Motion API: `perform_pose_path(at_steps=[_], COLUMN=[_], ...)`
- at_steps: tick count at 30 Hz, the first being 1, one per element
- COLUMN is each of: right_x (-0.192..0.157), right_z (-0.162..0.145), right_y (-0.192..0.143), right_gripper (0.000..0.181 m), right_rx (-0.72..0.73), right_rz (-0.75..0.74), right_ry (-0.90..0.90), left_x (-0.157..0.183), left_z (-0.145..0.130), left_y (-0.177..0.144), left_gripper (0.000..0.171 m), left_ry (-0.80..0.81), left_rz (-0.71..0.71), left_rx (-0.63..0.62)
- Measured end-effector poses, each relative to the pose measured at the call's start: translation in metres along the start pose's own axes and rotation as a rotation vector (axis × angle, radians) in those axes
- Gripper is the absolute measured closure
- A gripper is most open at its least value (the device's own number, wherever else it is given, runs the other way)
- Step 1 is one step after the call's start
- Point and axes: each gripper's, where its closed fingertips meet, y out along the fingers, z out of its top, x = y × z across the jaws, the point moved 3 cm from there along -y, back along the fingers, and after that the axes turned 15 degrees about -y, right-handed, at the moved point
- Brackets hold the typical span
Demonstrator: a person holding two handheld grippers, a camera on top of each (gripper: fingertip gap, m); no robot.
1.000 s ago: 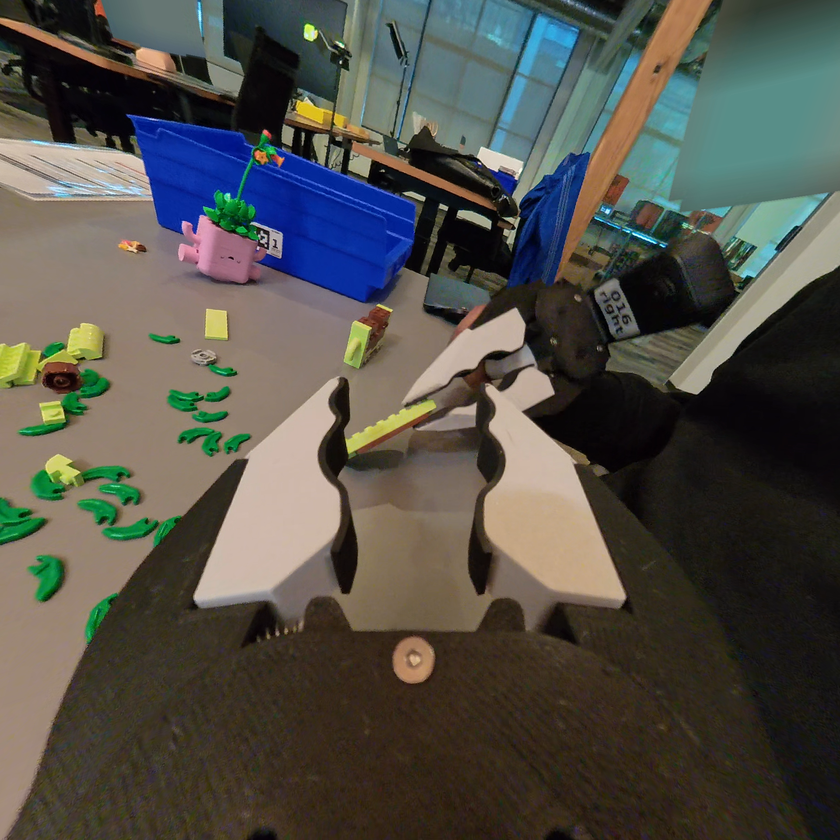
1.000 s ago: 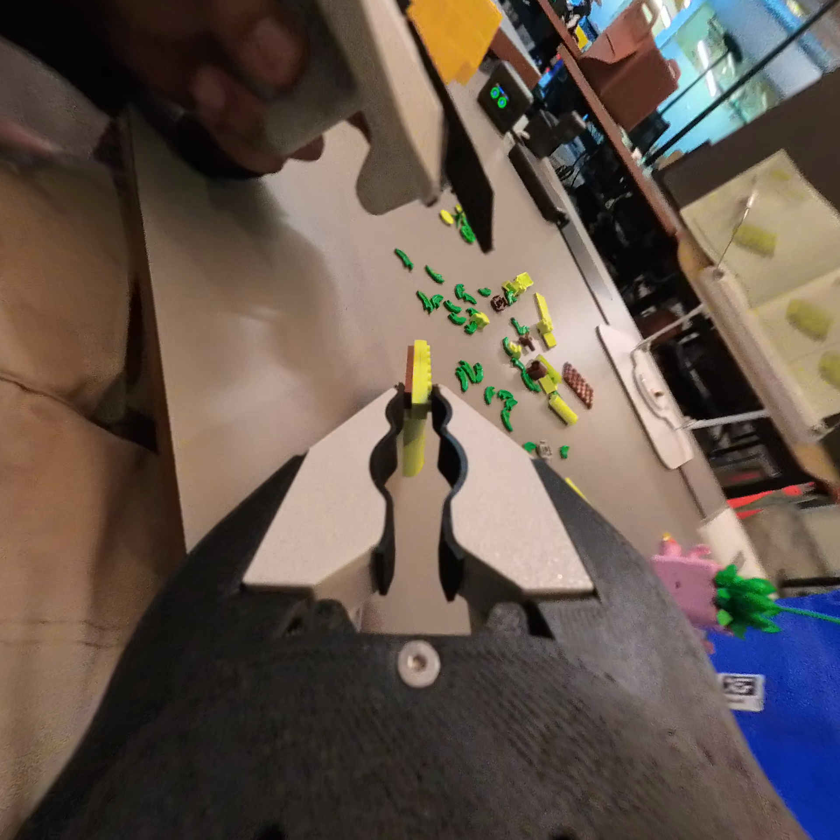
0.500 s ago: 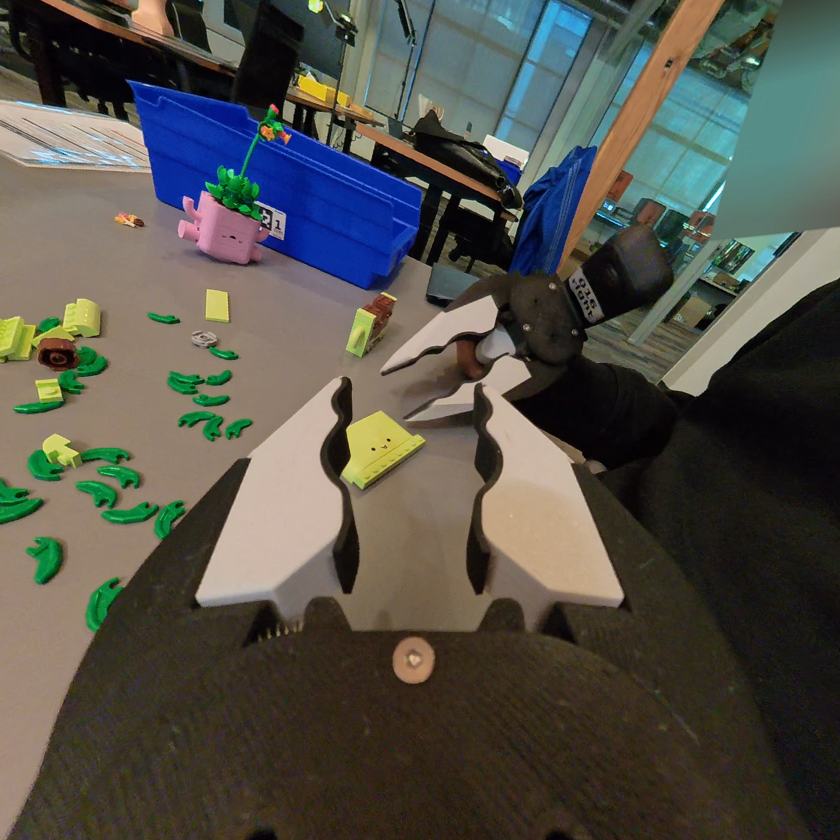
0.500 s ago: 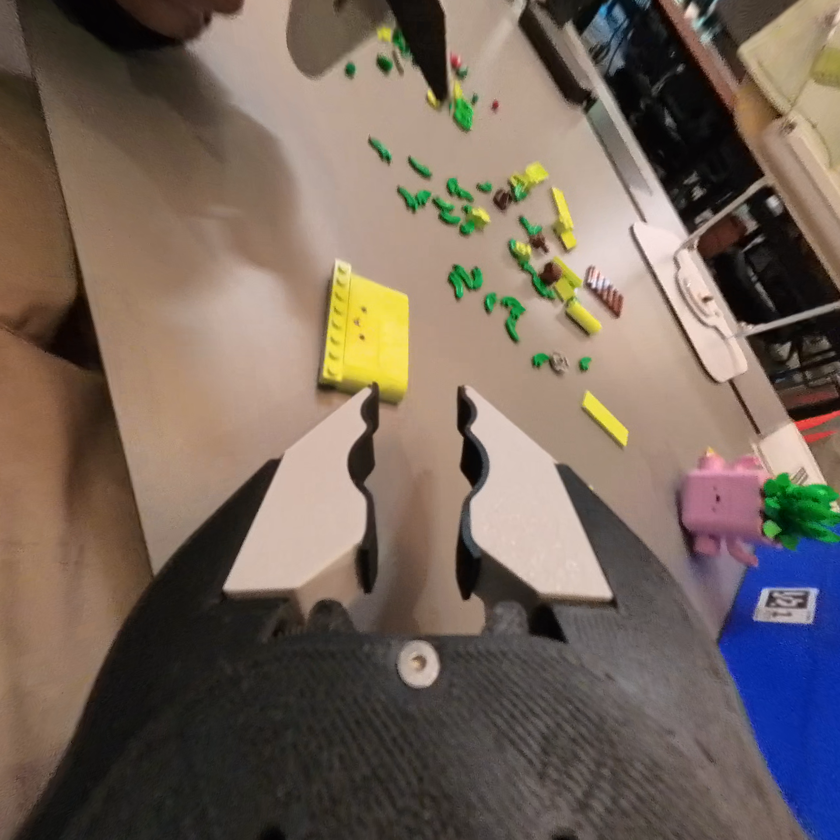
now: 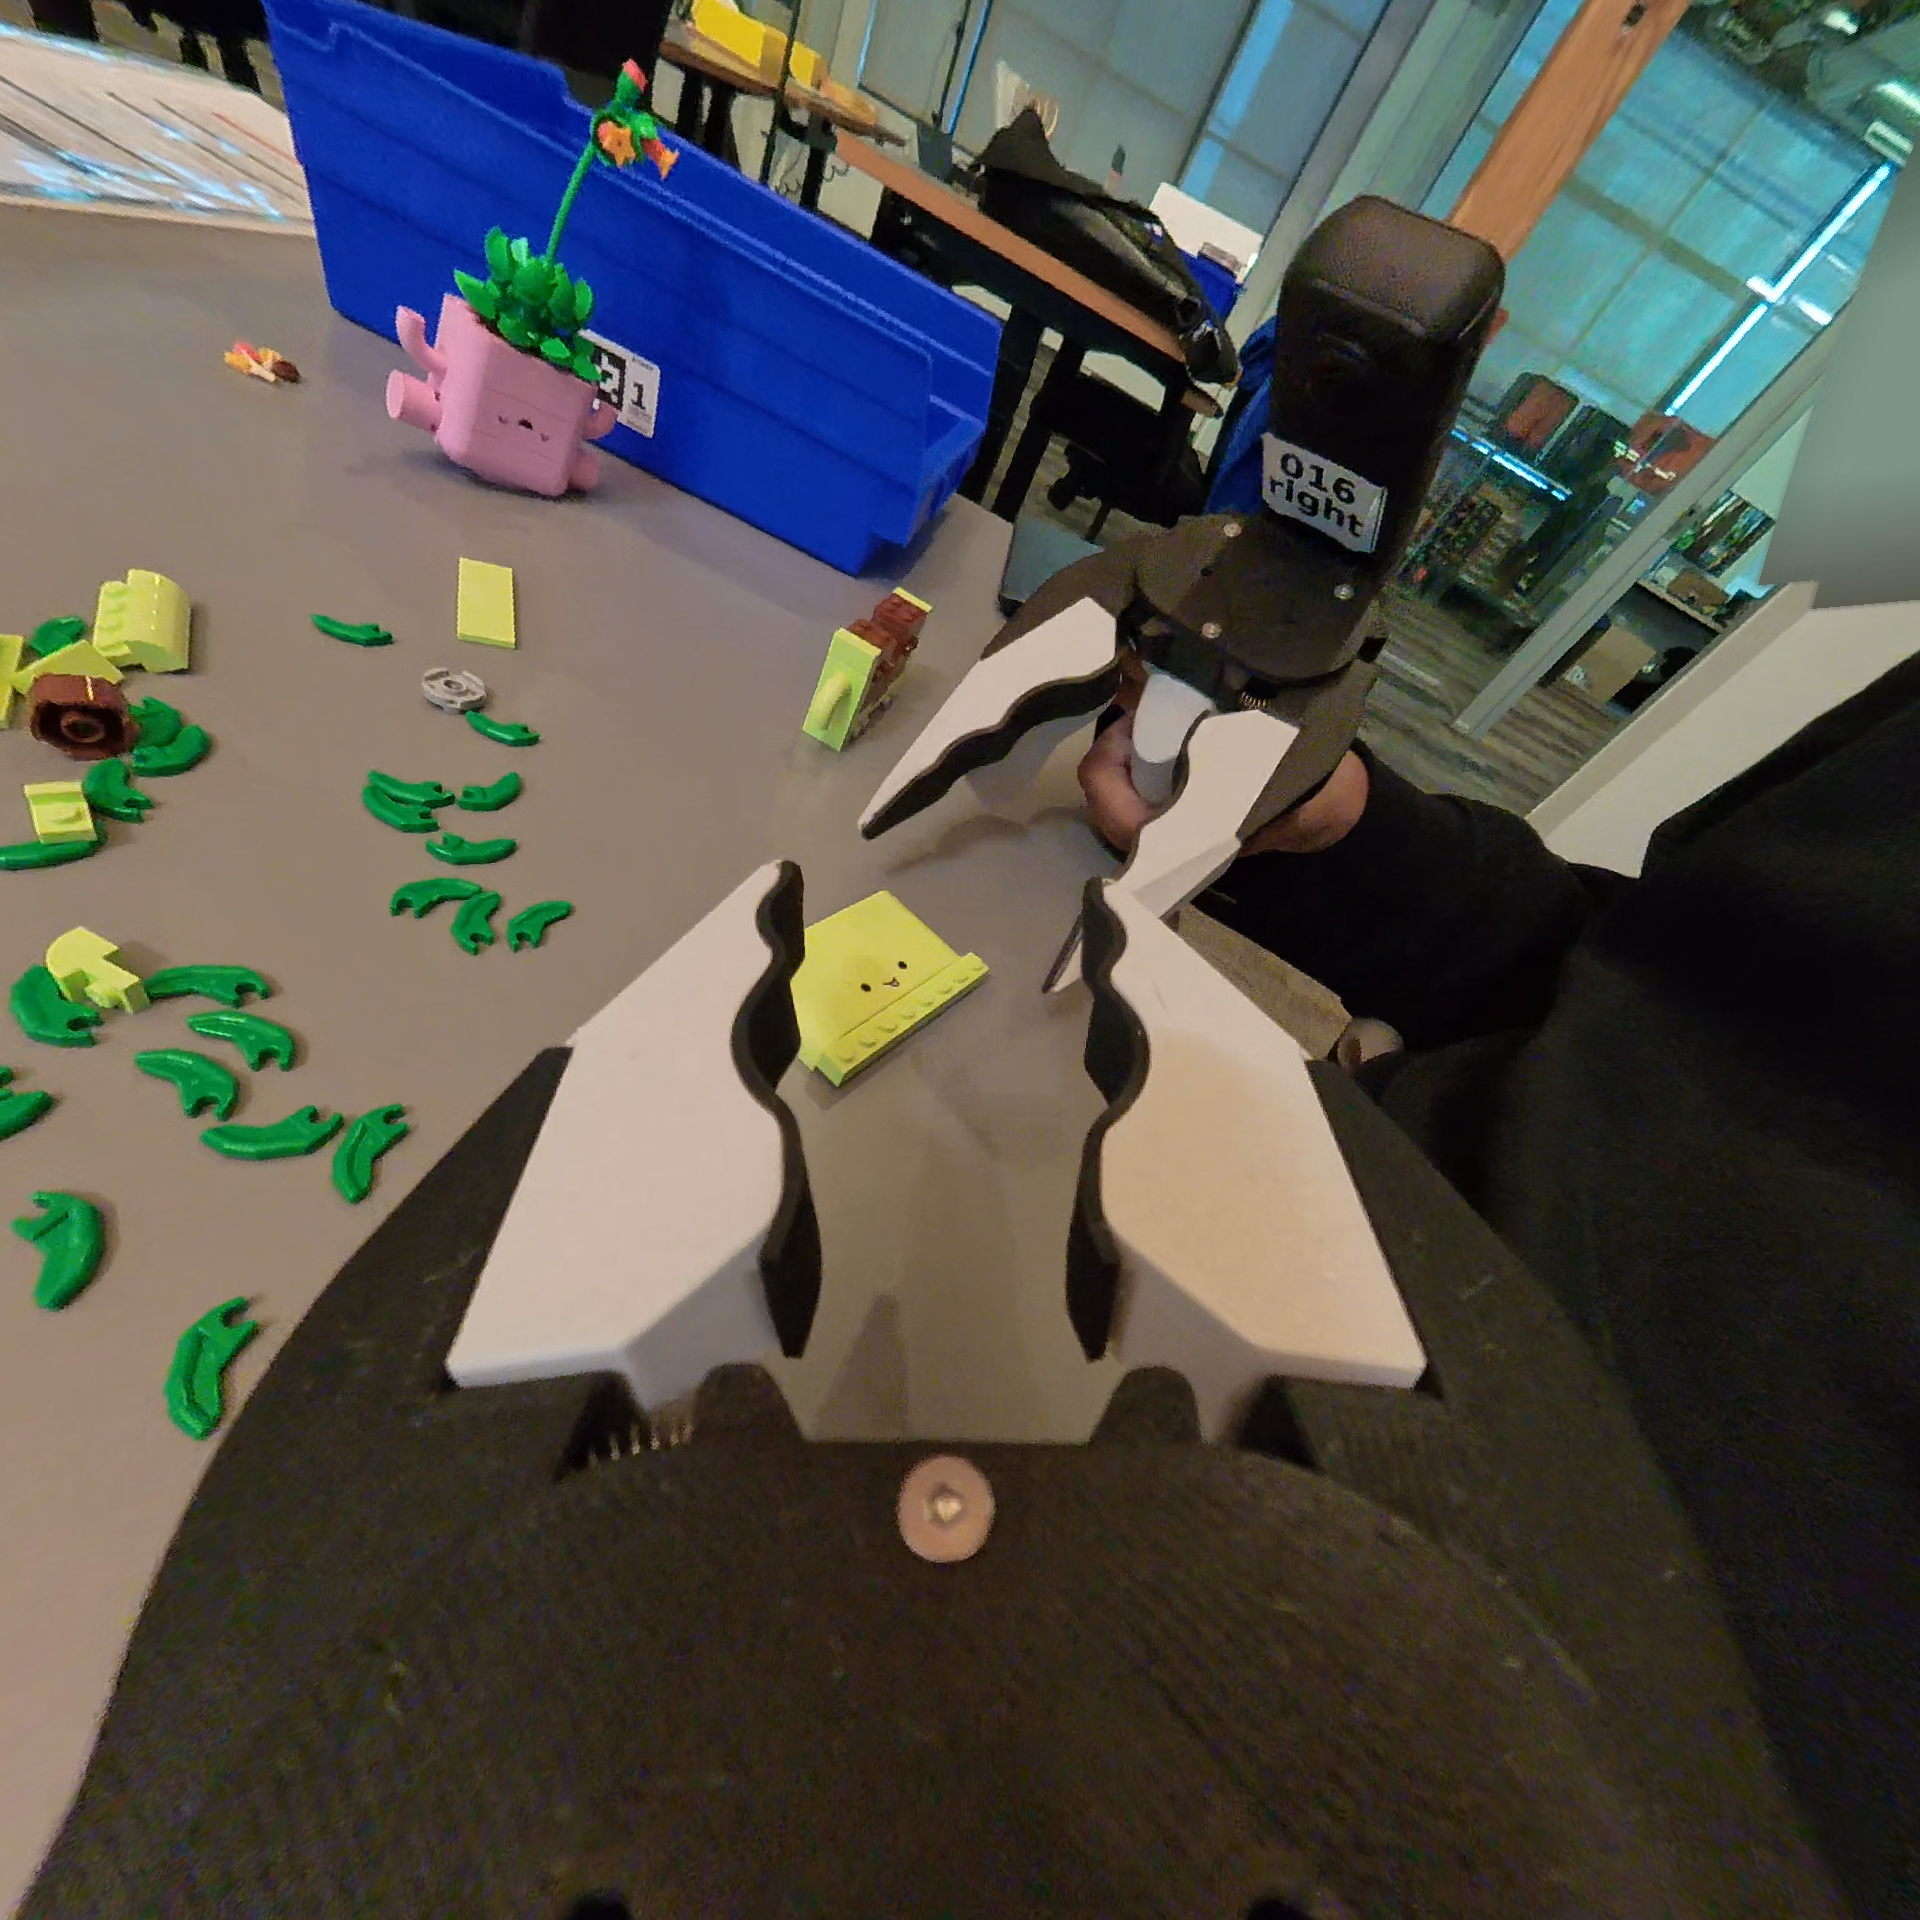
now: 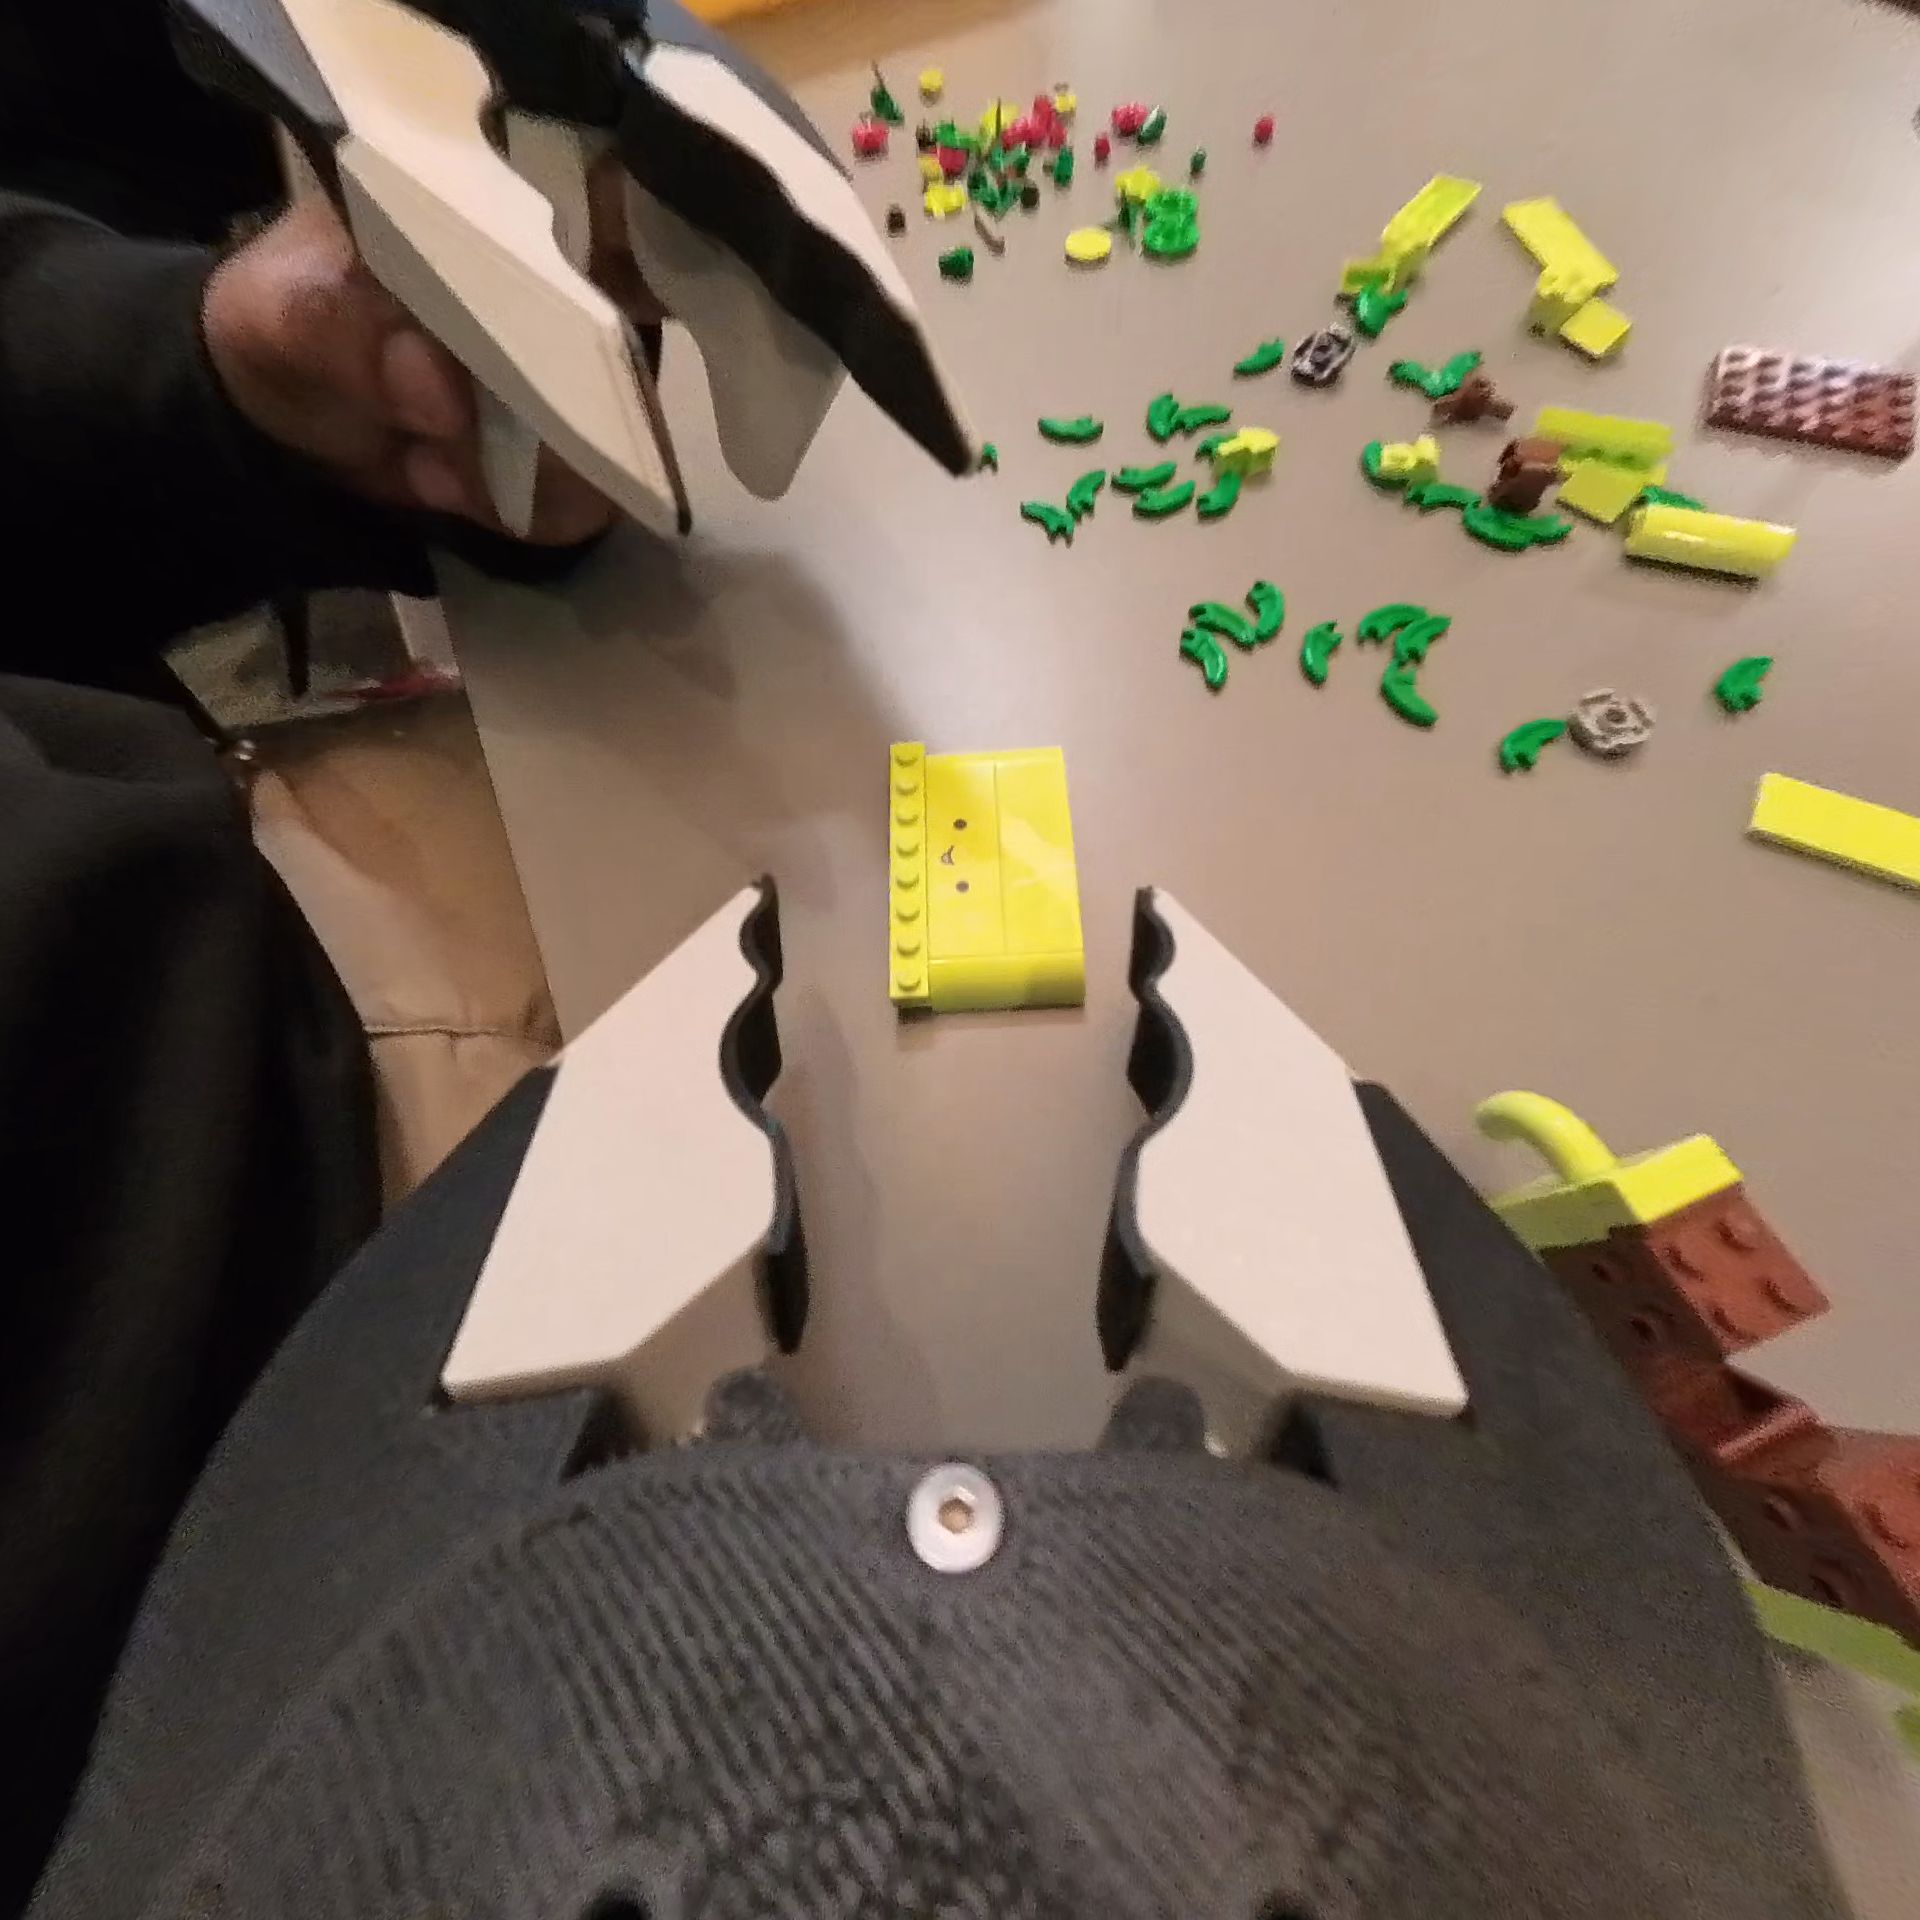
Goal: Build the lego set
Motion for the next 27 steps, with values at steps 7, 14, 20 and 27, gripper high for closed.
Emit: perform_pose_path(at_steps=[7,14,20,27], right_x=[-0.004,0.019,0.018,0.017], right_z=[-0.013,-0.026,-0.026,-0.021], right_y=[0.013,-0.001,0.001,0.0], right_gripper=[0.124,0.13,0.135,0.136], right_rx=[-0.141,-0.135,-0.143,-0.107], right_rz=[-0.01,-0.026,-0.014,0.019], right_ry=[-0.053,0.072,0.059,0.056], left_x=[-0.002,-0.002,0.005,-0.006], left_z=[-0.006,-0.006,-0.007,-0.007], left_y=[0.008,0.007,0.012,0.019], left_gripper=[0.122,0.122,0.128,0.127], left_ry=[-0.008,0.008,0.058,0.008], left_rz=[0.019,0.026,0.019,0.096], left_rx=[-0.07,-0.061,-0.069,-0.076])
